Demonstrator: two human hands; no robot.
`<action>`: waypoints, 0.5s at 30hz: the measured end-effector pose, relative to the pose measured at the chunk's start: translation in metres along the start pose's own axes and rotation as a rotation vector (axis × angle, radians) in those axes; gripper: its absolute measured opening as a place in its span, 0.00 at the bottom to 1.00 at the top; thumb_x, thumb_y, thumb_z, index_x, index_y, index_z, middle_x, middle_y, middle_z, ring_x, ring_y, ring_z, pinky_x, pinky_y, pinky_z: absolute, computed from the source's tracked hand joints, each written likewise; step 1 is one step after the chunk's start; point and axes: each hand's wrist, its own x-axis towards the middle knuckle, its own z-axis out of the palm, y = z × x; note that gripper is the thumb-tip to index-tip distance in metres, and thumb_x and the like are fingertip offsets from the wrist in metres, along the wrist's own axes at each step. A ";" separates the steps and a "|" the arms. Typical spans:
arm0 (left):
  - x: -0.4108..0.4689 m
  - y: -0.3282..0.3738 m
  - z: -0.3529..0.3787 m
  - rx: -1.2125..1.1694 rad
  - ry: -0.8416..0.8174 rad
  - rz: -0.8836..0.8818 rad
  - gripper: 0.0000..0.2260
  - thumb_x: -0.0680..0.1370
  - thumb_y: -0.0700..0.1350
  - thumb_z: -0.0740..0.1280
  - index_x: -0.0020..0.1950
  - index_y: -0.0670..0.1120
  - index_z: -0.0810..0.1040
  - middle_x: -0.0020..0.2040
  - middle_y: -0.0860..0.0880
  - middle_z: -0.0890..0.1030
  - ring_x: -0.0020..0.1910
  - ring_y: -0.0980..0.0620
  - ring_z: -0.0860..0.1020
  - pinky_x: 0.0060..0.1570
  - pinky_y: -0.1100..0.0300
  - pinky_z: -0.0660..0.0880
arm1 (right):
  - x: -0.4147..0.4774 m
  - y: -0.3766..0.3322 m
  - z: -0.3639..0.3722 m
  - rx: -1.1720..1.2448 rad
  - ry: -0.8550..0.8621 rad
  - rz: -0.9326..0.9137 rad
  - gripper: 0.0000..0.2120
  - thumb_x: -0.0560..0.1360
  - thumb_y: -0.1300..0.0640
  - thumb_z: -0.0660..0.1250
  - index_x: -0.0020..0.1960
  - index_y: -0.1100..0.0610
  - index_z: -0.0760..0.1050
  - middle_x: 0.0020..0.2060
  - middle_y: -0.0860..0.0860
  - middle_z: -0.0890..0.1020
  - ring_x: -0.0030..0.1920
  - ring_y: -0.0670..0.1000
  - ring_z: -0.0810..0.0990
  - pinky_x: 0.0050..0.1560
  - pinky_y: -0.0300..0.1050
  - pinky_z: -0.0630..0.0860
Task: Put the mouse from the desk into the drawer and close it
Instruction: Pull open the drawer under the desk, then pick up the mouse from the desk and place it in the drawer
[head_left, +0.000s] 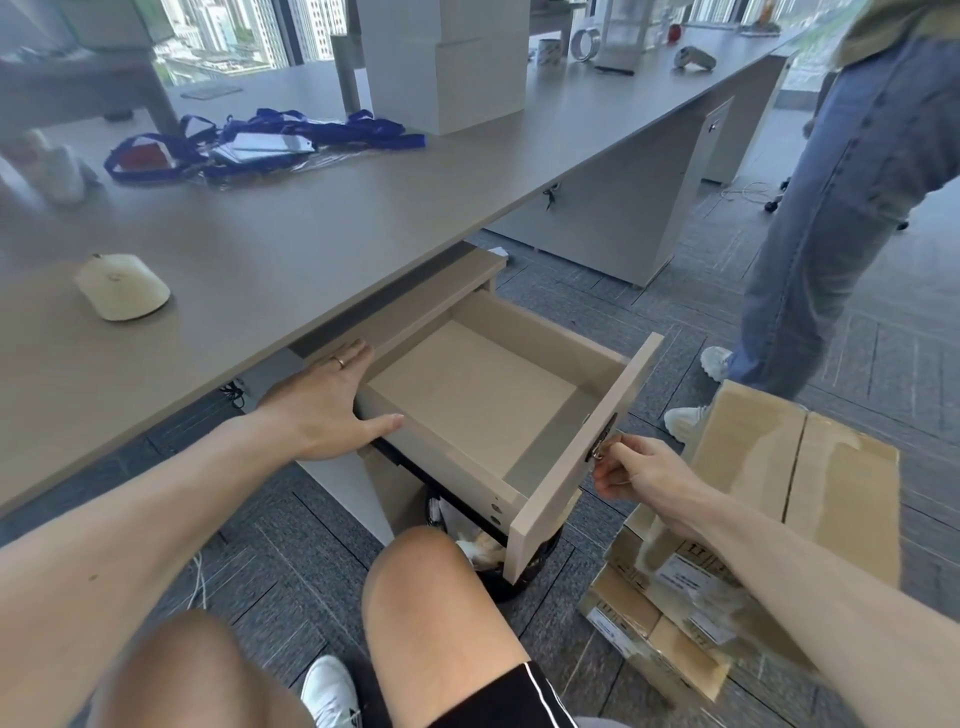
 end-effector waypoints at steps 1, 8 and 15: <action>0.000 0.000 0.000 -0.001 -0.002 0.002 0.49 0.71 0.75 0.59 0.83 0.51 0.45 0.83 0.57 0.45 0.81 0.56 0.48 0.77 0.49 0.56 | -0.001 -0.001 0.000 -0.007 0.001 -0.002 0.12 0.81 0.66 0.53 0.45 0.63 0.74 0.34 0.58 0.79 0.33 0.54 0.78 0.39 0.45 0.80; -0.006 0.007 -0.012 0.007 -0.062 0.035 0.48 0.74 0.73 0.59 0.83 0.50 0.42 0.83 0.52 0.44 0.81 0.51 0.49 0.77 0.47 0.55 | -0.010 -0.008 -0.008 -0.249 0.018 0.033 0.18 0.82 0.49 0.59 0.50 0.63 0.78 0.40 0.56 0.85 0.39 0.54 0.84 0.45 0.48 0.82; -0.058 0.009 -0.093 -0.111 0.094 0.293 0.35 0.78 0.64 0.65 0.81 0.54 0.57 0.78 0.54 0.67 0.74 0.54 0.65 0.71 0.58 0.61 | -0.027 -0.098 -0.022 -1.039 0.224 -0.441 0.21 0.76 0.33 0.55 0.44 0.48 0.75 0.38 0.45 0.81 0.40 0.47 0.80 0.41 0.47 0.76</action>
